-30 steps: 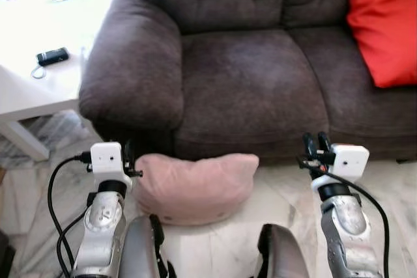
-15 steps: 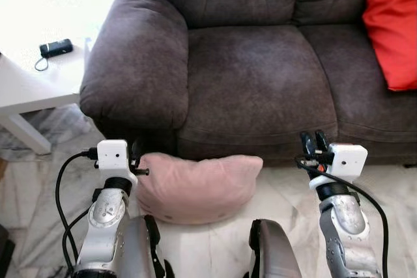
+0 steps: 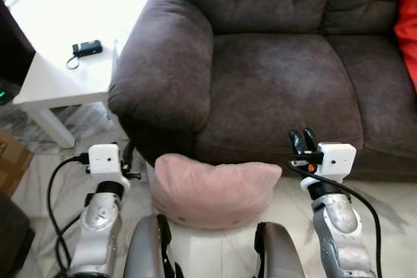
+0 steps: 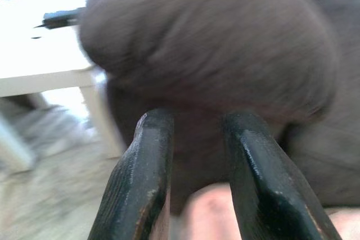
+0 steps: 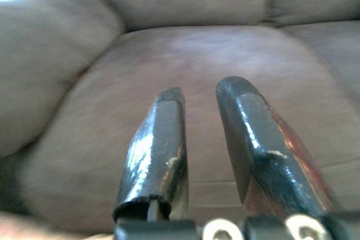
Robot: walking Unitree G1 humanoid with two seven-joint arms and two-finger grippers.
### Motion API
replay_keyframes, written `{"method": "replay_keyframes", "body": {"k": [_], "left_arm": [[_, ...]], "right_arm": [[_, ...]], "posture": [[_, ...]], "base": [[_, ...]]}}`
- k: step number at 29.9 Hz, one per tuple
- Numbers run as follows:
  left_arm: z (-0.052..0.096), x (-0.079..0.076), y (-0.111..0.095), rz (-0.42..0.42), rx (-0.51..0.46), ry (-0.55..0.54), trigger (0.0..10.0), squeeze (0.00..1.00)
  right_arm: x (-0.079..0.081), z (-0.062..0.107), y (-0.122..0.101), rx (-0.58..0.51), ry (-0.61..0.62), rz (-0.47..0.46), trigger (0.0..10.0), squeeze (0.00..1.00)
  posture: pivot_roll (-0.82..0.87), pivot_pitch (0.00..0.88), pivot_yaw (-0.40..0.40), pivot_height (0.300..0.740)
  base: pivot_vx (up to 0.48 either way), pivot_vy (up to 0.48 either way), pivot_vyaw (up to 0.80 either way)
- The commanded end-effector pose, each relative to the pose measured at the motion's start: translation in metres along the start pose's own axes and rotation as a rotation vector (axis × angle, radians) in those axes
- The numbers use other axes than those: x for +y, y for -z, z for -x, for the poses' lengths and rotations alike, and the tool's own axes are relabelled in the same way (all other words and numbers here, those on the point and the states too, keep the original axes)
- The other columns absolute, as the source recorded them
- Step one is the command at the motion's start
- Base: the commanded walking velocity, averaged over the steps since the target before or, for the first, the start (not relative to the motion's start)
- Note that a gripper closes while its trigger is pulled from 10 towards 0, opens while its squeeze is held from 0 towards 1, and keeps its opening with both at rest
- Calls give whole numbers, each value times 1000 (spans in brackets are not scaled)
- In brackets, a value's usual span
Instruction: Move the pillow to the sofa from floor
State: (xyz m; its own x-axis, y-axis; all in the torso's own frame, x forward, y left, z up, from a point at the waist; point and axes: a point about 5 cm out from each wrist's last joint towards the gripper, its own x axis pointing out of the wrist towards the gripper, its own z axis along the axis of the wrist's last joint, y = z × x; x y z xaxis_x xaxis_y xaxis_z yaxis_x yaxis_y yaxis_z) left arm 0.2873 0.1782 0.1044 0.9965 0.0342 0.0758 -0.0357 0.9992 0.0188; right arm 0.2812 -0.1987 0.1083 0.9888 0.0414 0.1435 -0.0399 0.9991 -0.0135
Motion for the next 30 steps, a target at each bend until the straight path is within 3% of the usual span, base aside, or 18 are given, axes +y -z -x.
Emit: {"method": "replay_keyframes", "body": {"k": [1,11,14,19,20,26,27,28,30], "left_arm": [[2,10,2,-7,10,-24,10000,0],[3,-1,11,-2,65,84,10000,0],[13,-3,28,-1,153,142,10000,0],[24,7,50,-77,287,100,10000,0],[24,11,58,-58,346,68,10000,0],[14,16,72,24,410,37,10000,0],[10,18,74,21,425,27,10000,784],[7,20,76,28,439,21,10000,1000],[1,25,78,5,454,7,10000,1000]], "right_arm": [[5,-1,-1,-8,-12,-16,10000,0],[5,-2,-1,-7,-9,-19,10000,0],[5,-2,-1,-6,-10,-19,10000,0],[4,-1,-1,-6,-9,-16,10000,0],[4,-1,-1,-5,-10,-16,10000,0],[6,-4,-6,-16,-19,-16,10000,0],[5,-5,-8,-23,-22,-15,10000,0],[5,-6,-10,-29,-25,-13,10000,0],[3,-7,-16,-45,-27,-15,10000,0]], "posture": [[-49,159,-16,539],[-50,158,-14,539],[-48,160,-12,539],[-45,167,-16,539],[-44,167,-17,539],[-60,180,-23,539],[-64,184,-24,539],[-72,190,-26,539],[-77,198,-32,539]], "base": [[247,0,0],[99,0,0],[0,0,0],[0,0,0],[0,0,0],[0,0,0],[0,0,0],[0,0,0],[0,0,0]]}}
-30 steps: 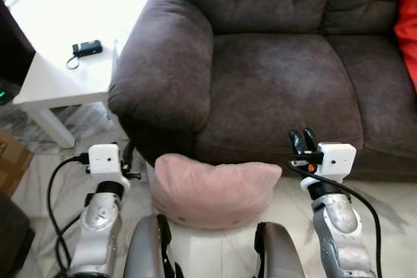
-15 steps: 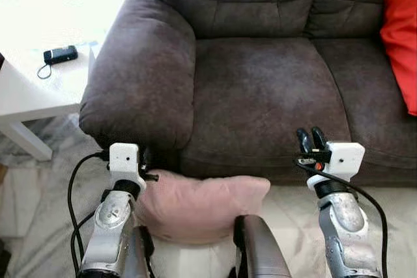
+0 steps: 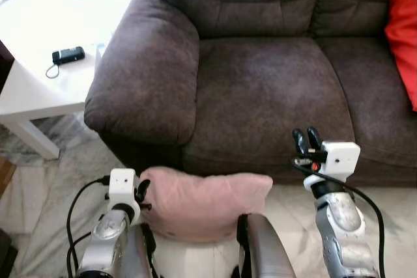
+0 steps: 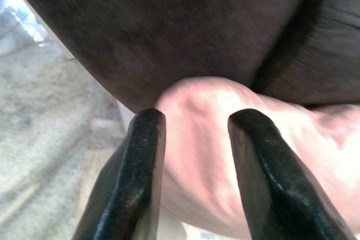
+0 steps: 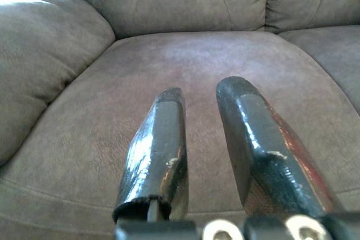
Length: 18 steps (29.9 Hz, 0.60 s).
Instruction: Move the pillow to the sofa from floor
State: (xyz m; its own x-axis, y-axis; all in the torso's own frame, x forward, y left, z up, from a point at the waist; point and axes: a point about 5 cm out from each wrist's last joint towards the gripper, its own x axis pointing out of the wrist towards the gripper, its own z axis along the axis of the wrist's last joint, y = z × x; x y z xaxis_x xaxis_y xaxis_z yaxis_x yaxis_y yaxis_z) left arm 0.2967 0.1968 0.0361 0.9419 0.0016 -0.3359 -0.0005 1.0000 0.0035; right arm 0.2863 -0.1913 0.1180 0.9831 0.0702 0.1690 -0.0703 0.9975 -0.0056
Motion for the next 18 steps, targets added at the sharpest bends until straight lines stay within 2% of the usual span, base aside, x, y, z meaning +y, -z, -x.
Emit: {"method": "replay_keyframes", "body": {"k": [1,4,6,13,18], "left_arm": [[1,9,10,-5,40,-33,10000,1000],[-3,11,9,-11,53,-34,10000,1000],[-10,12,5,-16,61,-22,10000,1000],[-15,13,1,-18,52,-19,10000,1000],[-16,15,3,14,47,-31,10000,1000]], "right_arm": [[-4,0,-8,-22,2,-4,10000,0],[-4,0,-11,-33,-3,-10,10000,0],[-3,-1,-18,-44,-23,-12,10000,0],[1,-1,-30,-61,-52,-10,10000,0],[3,-1,-37,-71,-67,-13,10000,0]], "posture": [[-77,198,-32,539],[-86,212,-42,539],[-93,232,-55,539],[-105,260,-69,539],[-108,287,-85,539]], "base": [[0,0,0],[0,0,0],[0,0,0],[0,0,0],[0,0,0]]}}
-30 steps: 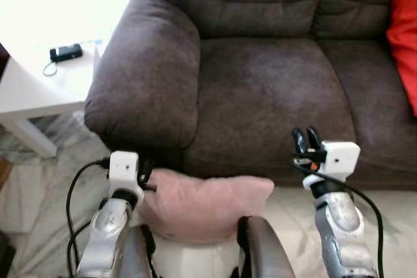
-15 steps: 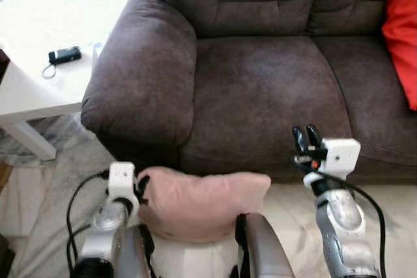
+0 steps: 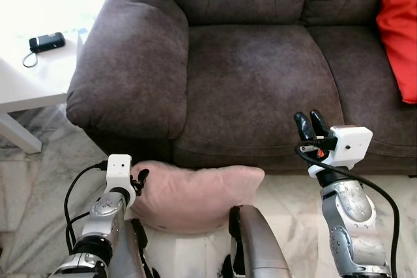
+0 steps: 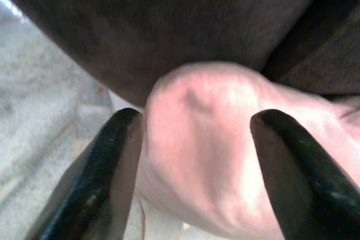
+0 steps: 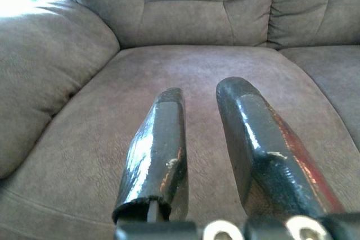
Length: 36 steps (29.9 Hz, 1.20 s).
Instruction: Move the pillow to the sofa from floor
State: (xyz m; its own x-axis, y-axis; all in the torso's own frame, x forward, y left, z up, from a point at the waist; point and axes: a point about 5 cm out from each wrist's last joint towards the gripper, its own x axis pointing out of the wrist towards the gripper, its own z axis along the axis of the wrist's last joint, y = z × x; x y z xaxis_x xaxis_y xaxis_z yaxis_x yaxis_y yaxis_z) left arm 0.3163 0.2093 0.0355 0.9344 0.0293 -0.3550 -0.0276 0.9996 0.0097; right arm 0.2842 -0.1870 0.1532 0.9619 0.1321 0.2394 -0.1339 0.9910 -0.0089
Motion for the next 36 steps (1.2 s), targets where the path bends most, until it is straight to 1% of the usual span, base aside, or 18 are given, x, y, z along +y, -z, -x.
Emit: {"method": "replay_keyframes", "body": {"k": [1,8,9,10,14,21,24,27,32,36], "left_arm": [[3,3,8,17,21,-2,10000,1000],[0,3,2,16,-12,6,10000,1000],[0,3,0,14,-21,8,10000,141],[-2,4,-4,19,-35,4,10000,0],[-4,5,-13,25,-71,-7,10000,0],[-4,7,-12,29,-70,-4,10000,0],[-4,8,-13,39,-71,-4,10000,0],[-5,7,-15,30,-78,-5,10000,0],[-6,8,-24,18,-111,-14,10000,0],[-7,10,-25,24,-109,-23,10000,0]], "right_arm": [[-1,3,-3,0,-7,-3,10000,0],[1,-2,-13,-12,-24,-5,10000,0],[1,-3,-14,-16,-27,-4,10000,0],[2,-4,-19,-31,-34,-3,10000,0],[4,-9,-28,-54,-56,2,10000,0],[6,-12,-37,-63,-82,5,10000,0],[5,-10,-41,-64,-85,6,10000,0],[4,-8,-44,-61,-92,9,10000,0],[3,-4,-46,-51,-104,9,10000,0],[3,-3,-48,-41,-114,10,10000,0]], "posture": [[-107,295,-90,539],[-113,330,-110,539],[-115,334,-112,539],[-117,344,-117,539],[-122,358,-123,539],[-138,389,-146,539],[-145,400,-156,539],[-153,413,-168,539],[-158,430,-187,539],[-167,445,-206,539]], "base": [[0,0,0],[0,0,0],[0,0,0],[0,0,0],[0,0,0],[0,0,0],[0,0,0],[0,0,0],[0,0,0],[0,0,0]]}}
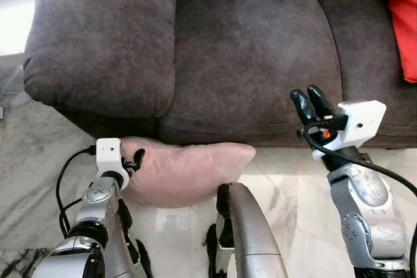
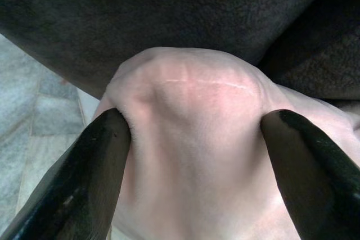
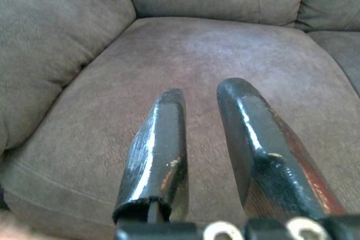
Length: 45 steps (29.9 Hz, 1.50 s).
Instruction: Move the pillow to the sofa from floor
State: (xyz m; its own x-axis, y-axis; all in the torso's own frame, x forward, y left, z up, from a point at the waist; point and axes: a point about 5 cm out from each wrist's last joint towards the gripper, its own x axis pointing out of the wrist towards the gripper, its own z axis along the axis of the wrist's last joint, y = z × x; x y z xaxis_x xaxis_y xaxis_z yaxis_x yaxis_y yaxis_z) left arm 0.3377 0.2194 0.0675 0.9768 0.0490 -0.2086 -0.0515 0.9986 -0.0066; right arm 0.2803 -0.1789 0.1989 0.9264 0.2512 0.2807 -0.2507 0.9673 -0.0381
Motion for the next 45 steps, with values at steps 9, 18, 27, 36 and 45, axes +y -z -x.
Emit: {"method": "replay_keyframes", "body": {"k": [9,18,27,36,45], "left_arm": [[4,8,13,-21,60,-97,10000,0],[5,11,14,-6,59,-134,0,0],[8,11,22,-11,78,-150,0,0],[10,15,27,-29,110,-178,0,0],[11,16,27,-17,105,-204,0,0]], "right_arm": [[-8,10,-8,26,-5,28,10000,0],[-8,11,-10,42,-13,33,10000,0],[-10,11,-11,55,-15,43,10000,0],[-9,11,-10,61,-15,46,10000,0],[-11,10,-9,63,-11,48,10000,0]], "posture": [[-188,462,-234,539],[-203,469,-250,539],[-211,470,-256,539],[-213,465,-254,539],[-208,452,-251,539]], "base": [[0,0,0],[0,0,0],[0,0,0],[0,0,0],[0,0,0]]}}
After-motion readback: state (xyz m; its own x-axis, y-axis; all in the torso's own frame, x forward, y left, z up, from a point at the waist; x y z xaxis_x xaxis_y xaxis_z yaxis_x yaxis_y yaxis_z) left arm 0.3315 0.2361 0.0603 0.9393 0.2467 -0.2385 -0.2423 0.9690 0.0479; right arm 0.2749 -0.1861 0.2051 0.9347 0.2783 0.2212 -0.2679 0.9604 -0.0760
